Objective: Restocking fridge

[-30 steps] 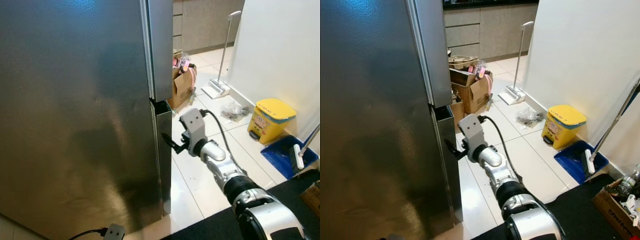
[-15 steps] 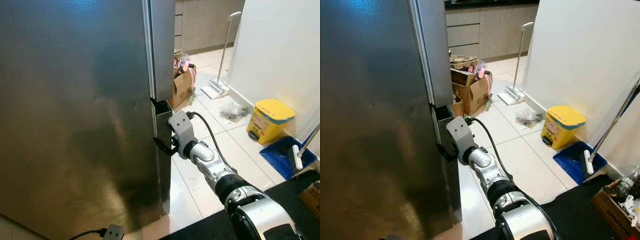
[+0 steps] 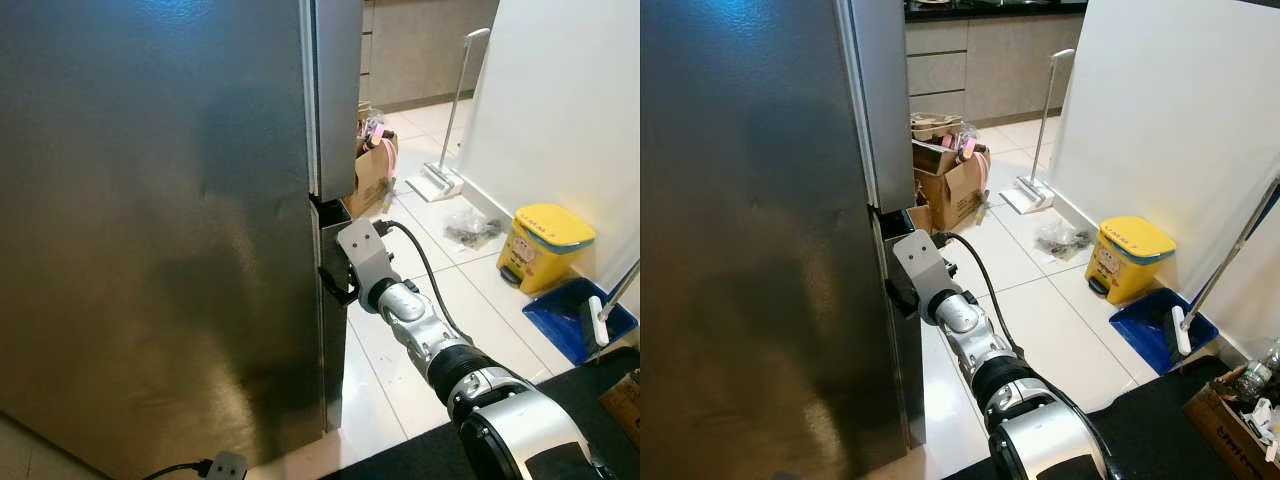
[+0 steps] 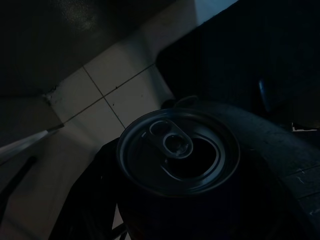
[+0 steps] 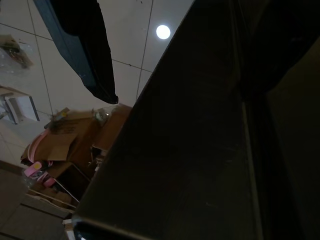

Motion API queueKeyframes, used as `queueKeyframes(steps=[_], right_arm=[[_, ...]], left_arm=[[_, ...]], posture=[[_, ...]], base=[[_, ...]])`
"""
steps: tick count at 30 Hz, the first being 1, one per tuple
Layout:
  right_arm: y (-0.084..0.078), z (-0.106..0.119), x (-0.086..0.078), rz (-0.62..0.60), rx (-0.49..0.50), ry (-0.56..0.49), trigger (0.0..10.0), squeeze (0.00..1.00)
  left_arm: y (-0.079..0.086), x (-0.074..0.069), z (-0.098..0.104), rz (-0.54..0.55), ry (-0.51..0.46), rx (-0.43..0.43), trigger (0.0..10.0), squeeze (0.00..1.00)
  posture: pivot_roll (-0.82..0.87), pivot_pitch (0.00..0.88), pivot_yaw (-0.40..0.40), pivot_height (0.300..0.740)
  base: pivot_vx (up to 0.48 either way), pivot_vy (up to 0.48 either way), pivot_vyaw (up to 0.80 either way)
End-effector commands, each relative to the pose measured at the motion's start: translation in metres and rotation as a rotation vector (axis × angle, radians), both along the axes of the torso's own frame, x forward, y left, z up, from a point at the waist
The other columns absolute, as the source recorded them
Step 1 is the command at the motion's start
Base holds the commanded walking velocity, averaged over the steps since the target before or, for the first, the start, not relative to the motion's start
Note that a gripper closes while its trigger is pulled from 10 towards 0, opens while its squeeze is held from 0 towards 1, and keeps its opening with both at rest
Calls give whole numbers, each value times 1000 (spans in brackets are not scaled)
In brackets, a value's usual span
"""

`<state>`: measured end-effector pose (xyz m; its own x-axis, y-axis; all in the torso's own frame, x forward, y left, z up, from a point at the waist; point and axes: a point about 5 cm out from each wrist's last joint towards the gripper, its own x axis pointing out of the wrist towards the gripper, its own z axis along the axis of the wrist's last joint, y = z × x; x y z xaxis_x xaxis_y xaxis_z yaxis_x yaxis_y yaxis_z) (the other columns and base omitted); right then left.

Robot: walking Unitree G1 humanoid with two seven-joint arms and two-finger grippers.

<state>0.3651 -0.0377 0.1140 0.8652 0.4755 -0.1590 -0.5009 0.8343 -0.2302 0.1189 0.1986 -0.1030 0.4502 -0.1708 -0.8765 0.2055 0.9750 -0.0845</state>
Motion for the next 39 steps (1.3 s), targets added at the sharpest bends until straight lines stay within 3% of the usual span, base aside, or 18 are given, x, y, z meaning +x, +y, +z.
queueKeyframes(steps=[1, 18, 39], right_arm=[[-14, 8, 8, -81, -1, -27, 10000, 0], [-57, 8, 16, -337, -10, -68, 10000, 0], [-91, 0, 16, -486, -39, -53, 10000, 0]], left_arm=[[-25, -6, -4, -25, 22, -86, 10000, 0], [-23, 0, -2, -39, 6, -86, 10000, 0], [-23, 4, -1, -54, -2, -91, 10000, 0]], posture=[[36, 0, -52, 740], [30, 0, -35, 740], [23, 0, -21, 740]], base=[[0, 0, 0], [0, 0, 0], [0, 0, 0]])
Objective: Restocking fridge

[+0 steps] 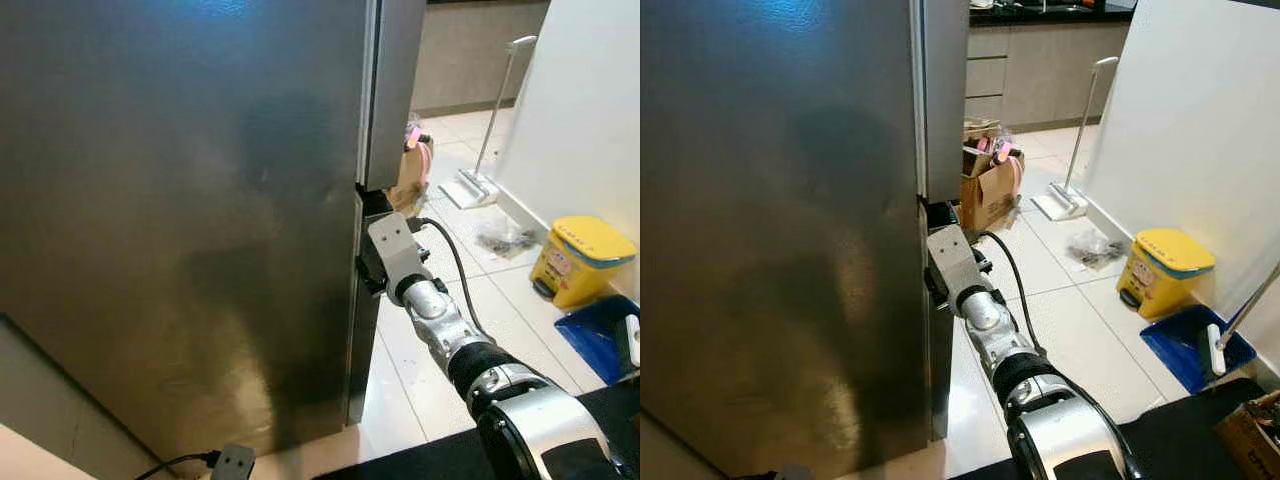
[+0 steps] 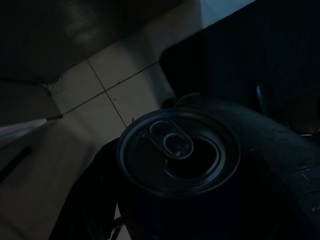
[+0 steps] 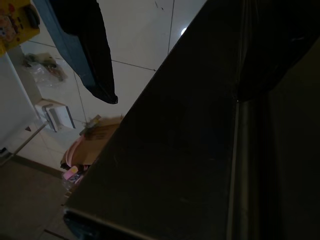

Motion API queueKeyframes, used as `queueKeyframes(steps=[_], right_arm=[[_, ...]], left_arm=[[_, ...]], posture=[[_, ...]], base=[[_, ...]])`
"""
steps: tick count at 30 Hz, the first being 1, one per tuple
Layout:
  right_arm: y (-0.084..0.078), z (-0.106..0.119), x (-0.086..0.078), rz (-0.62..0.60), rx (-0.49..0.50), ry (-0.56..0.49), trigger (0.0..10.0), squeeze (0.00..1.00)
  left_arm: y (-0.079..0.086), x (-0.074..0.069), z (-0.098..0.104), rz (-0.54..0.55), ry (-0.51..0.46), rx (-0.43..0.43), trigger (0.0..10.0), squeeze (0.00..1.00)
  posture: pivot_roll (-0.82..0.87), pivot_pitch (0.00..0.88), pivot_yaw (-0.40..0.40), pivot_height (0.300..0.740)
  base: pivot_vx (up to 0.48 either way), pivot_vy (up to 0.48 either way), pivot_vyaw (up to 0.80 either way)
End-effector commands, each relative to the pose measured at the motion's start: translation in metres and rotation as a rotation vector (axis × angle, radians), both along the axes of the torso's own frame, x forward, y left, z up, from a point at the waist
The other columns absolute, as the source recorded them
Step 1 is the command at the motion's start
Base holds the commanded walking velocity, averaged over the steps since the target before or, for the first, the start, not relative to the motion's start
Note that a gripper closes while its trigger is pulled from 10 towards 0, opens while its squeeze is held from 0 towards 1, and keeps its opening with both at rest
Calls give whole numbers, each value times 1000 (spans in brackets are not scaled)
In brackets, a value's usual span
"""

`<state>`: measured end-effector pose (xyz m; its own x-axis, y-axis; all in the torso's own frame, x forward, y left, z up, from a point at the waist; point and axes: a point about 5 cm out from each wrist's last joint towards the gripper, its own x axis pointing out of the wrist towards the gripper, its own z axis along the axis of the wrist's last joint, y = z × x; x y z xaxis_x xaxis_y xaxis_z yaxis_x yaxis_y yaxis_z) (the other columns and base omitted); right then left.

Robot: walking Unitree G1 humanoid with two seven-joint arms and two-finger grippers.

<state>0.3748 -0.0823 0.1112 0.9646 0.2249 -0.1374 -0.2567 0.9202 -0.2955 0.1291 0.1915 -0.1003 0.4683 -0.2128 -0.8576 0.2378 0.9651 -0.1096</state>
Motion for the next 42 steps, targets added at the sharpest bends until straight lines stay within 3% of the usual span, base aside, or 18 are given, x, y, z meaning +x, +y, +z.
queueKeyframes(steps=[1, 42], right_arm=[[-47, 3, 6, -227, 18, -17, 10000, 0], [-57, 3, 6, -288, 13, -18, 10000, 0]], left_arm=[[-16, -6, -3, -26, 27, -58, 10000, 0], [-14, -3, -2, -47, 26, -59, 10000, 0]], posture=[[23, 0, -21, 740], [23, 0, -5, 740]], base=[[0, 0, 0], [0, 0, 0]])
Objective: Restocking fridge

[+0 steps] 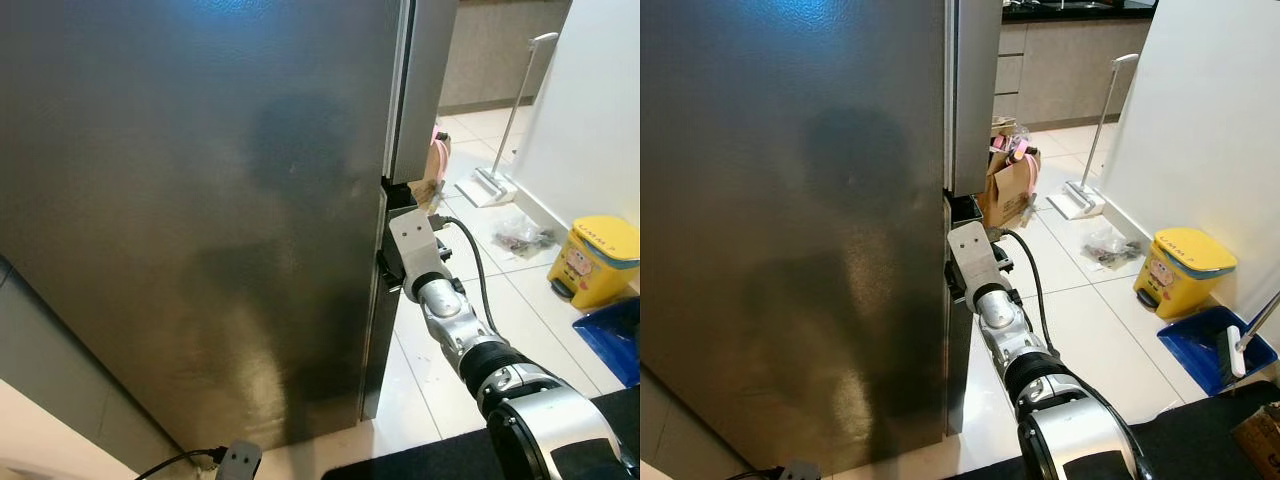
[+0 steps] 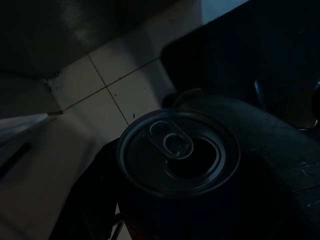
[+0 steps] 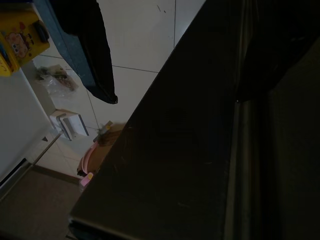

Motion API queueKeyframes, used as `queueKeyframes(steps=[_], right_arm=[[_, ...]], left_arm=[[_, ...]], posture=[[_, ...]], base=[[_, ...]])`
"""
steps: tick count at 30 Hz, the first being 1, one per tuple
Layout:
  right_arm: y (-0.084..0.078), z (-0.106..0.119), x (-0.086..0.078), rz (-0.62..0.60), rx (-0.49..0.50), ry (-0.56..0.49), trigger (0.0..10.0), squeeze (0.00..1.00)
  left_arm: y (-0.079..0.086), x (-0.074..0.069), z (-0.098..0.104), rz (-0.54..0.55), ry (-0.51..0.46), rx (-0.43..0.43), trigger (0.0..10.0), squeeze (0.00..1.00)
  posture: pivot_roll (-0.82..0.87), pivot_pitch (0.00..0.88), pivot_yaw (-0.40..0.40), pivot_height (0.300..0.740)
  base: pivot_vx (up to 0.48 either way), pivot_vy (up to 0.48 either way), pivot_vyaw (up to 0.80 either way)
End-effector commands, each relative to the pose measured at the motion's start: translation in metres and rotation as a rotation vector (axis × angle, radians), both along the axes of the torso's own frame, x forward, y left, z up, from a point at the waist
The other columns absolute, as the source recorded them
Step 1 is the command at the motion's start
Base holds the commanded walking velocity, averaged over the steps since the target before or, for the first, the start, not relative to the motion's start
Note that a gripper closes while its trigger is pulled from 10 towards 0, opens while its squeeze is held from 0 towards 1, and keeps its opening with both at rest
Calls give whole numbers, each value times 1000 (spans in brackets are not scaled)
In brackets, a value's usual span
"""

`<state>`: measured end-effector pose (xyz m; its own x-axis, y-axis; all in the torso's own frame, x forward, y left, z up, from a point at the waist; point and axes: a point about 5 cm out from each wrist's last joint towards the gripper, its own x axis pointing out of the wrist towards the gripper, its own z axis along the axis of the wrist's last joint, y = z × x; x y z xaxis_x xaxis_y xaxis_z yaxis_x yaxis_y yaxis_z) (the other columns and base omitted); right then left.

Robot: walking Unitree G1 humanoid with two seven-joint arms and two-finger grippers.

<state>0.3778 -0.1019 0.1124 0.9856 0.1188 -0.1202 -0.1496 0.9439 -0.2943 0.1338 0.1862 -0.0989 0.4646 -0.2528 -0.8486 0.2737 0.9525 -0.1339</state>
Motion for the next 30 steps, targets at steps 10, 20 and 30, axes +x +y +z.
queueKeyframes(steps=[10, 20, 30], right_arm=[[-43, 1, 3, -204, -1, 2, 10000, 0], [-58, -2, 1, -265, -21, 10, 10000, 0], [-60, -1, 2, -278, -25, 9, 10000, 0]], left_arm=[[-8, -8, -3, -12, 32, -33, 10000, 0], [-8, -9, -4, -13, 35, -31, 10000, 0], [-8, -9, -4, -15, 35, -31, 10000, 0]], posture=[[24, 0, -4, 740], [22, 0, -2, 740], [22, 0, -2, 740]], base=[[0, 0, 0], [0, 0, 0], [0, 0, 0]])
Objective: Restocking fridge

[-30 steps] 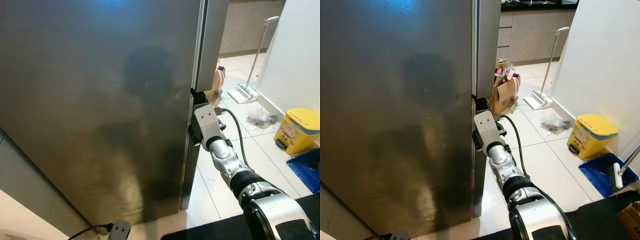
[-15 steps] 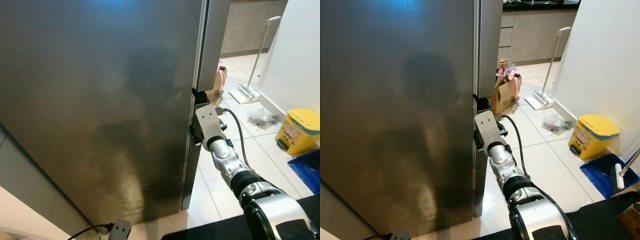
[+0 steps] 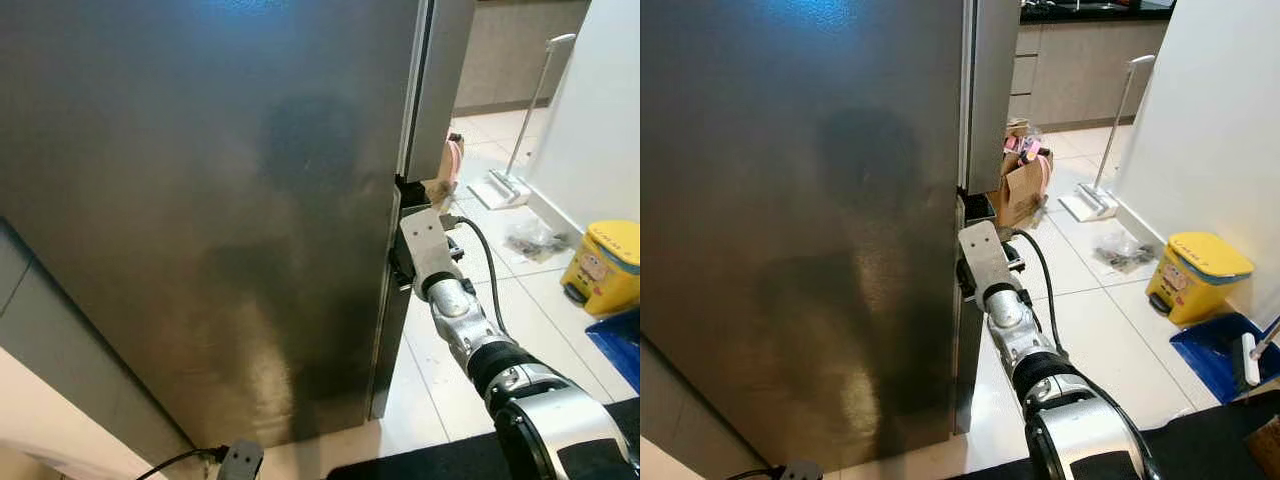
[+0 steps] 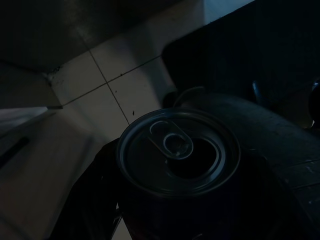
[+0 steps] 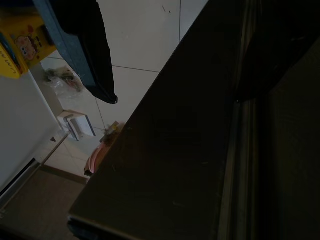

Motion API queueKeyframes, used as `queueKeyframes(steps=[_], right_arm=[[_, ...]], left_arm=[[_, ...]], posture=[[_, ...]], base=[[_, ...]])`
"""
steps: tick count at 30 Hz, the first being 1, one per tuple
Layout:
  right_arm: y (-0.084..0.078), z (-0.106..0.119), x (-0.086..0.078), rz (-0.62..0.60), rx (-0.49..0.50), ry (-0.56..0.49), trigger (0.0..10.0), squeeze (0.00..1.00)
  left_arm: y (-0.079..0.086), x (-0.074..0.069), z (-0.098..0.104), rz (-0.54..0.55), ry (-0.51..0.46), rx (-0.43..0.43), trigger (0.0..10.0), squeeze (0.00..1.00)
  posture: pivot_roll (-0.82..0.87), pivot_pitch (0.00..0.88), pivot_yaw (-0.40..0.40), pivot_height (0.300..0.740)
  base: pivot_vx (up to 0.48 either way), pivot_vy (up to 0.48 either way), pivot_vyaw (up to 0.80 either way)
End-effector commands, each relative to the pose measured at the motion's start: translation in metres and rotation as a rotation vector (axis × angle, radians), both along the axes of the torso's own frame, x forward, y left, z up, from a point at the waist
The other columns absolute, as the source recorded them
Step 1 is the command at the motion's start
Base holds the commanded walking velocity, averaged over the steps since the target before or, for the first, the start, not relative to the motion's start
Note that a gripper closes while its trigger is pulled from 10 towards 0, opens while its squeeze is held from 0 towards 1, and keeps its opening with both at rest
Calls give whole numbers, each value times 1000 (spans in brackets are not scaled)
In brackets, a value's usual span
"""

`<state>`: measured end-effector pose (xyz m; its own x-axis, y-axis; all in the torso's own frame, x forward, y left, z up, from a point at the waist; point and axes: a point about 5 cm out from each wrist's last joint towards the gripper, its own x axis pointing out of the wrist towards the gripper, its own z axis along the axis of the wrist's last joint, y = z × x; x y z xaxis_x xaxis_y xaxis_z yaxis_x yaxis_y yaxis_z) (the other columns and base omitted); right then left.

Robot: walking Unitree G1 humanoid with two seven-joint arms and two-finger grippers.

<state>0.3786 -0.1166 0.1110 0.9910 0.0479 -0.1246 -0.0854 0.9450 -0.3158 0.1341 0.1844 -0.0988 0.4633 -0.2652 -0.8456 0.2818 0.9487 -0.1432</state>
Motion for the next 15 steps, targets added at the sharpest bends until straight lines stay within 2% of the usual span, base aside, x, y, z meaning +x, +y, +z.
queueKeyframes(steps=[1, 15], right_arm=[[-46, 0, 1, -209, -2, 5, 10000, 0], [-53, -2, -1, -243, -20, 19, 10000, 0]], left_arm=[[-7, -9, -4, -7, 36, -21, 10000, 0], [-6, -10, -4, -9, 38, -19, 10000, 0]], posture=[[22, 0, -2, 740], [21, 0, -1, 740]], base=[[0, 0, 0], [0, 0, 0]])
